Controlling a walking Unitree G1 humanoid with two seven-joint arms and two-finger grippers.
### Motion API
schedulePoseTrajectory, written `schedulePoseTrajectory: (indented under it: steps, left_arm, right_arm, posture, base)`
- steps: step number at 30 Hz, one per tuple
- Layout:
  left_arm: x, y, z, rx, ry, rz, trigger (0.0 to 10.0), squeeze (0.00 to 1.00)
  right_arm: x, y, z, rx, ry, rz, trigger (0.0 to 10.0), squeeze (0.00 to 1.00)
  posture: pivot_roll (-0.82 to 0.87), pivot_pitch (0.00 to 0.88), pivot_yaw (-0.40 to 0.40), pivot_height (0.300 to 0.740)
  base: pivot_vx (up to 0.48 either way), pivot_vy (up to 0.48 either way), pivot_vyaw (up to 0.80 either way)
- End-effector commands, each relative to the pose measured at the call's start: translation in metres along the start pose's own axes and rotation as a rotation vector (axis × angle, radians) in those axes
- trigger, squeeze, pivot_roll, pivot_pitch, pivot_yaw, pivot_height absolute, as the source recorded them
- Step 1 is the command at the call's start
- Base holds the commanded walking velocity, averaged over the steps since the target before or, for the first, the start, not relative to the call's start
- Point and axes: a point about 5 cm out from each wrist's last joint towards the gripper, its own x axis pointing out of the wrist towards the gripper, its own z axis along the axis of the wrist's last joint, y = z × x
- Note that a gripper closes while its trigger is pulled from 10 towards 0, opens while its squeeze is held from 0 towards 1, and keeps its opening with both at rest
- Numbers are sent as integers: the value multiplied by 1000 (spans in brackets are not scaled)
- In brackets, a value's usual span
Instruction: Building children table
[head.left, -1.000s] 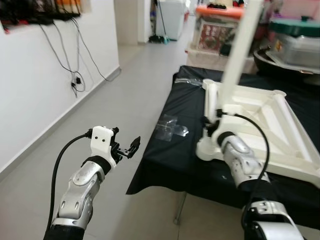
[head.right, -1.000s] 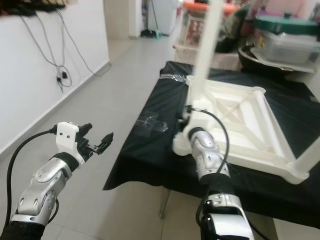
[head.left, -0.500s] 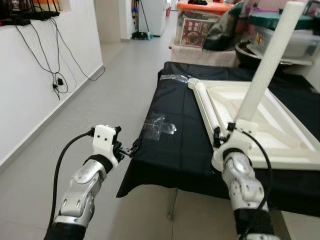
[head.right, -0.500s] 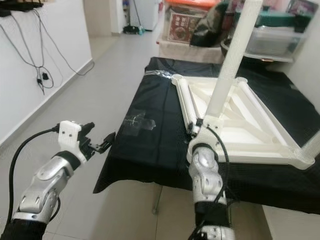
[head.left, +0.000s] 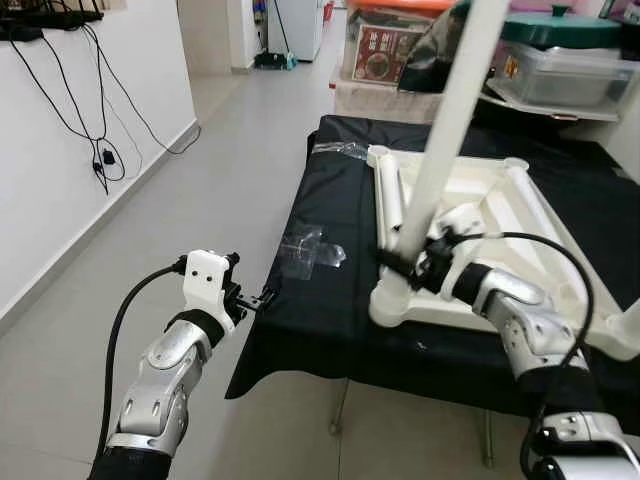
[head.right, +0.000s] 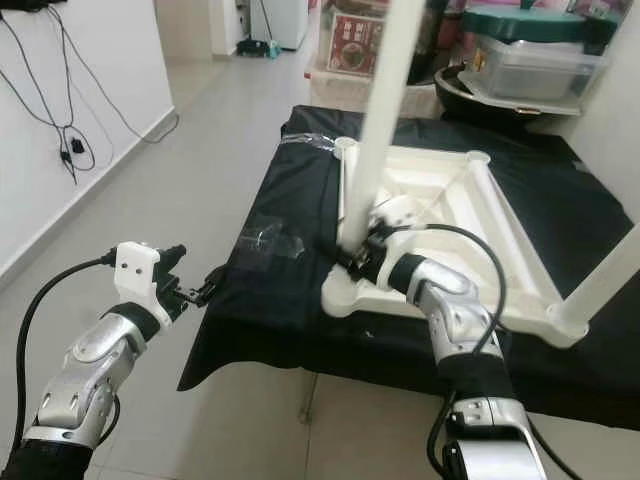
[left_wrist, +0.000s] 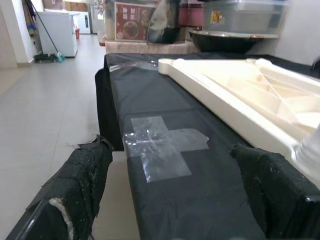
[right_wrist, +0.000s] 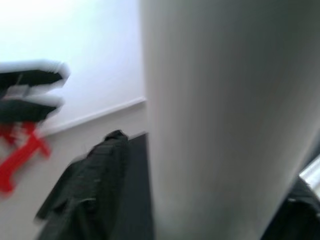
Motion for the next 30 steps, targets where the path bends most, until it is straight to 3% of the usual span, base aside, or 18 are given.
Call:
schedulePoseTrajectory:
  steps: [1,4,8,9,10,12,13,15,16,17,18,20,23,24,25,28,30]
  left_arm:
    - [0,-3,-3,1,7,-5,10000,0]
    - [-1,-3,-2,2,6,-2,10000,0]
    - [-3,-1,-3,4,7,1,10000,0]
    - [-3,-1,-3,5,8,2,10000,0]
    - [-3,0,-3,7,9,4,10000,0]
    - [-2,1,-3,9,10,7,10000,0]
    - [-2,1,-3,9,10,7,10000,0]
    - [-1,-1,-4,6,11,3,10000,0]
    - [-1,-1,-4,6,11,3,10000,0]
    - [-1,-3,-5,6,15,-3,10000,0]
    - [-1,-3,-5,6,15,-3,10000,0]
    - [0,-5,-6,5,20,-12,10000,0]
    - [0,-5,-6,5,20,-15,10000,0]
    - [0,-4,-5,6,21,-18,10000,0]
    - [0,-4,-5,6,21,-18,10000,0]
    - [1,-3,-5,9,20,-23,10000,0]
    - [2,-3,-5,9,19,-23,10000,0]
  right_arm:
    - [17,22,-18,7,69,139,0,0]
    - [36,30,-23,2,87,106,0,0]
    - [39,22,-25,-1,93,7,0,0]
    - [36,6,-28,26,103,-166,0,0]
    - [23,-19,-33,83,109,-489,0,0]
    - [-7,-45,-45,181,134,-910,0,0]
    - [-7,-45,-45,181,134,-910,0,0]
    - [-34,-51,-58,241,148,-1142,0,0]
    - [-34,-51,-58,241,148,-1142,0,0]
    - [-50,-46,-67,256,157,-1266,0,0]
    - [-50,-46,-67,256,157,-1266,0,0]
    - [-67,-34,-76,257,164,-1421,0,0]
    - [-67,-26,-76,254,170,-1431,0,0]
    - [-59,-17,-72,252,166,-1380,10000,0]
    - [-59,-17,-72,252,166,-1380,10000,0]
    - [-27,0,-48,242,64,-1184,10000,0]
    - [-26,-1,-39,216,0,-1171,10000,0]
  posture:
    - [128,0,-103,740]
    - [135,0,-103,740]
    - [136,0,-102,740]
    - [132,0,-103,740]
    - [128,0,-102,740]
    - [121,0,-96,740]
    - [121,0,-96,740]
    - [110,0,-88,740]
    - [110,0,-88,740]
    - [108,0,-83,740]
    - [108,0,-83,740]
    - [99,0,-73,740]
    - [95,0,-69,740]
    - [92,0,-67,740]
    - [92,0,-67,740]
    - [87,0,-65,740]
    - [87,0,-65,740]
  base:
    - [0,0,0]
    - [0,0,0]
    - [0,0,0]
    - [0,0,0]
    - [0,0,0]
    - [0,0,0]
    - [0,0,0]
    - [0,0,0]
    - [0,0,0]
    - [0,0,0]
    - [0,0,0]
    - [0,0,0]
    - [0,0,0]
    - [0,0,0]
    - [0,0,0]
    - [0,0,0]
    - [0,0,0]
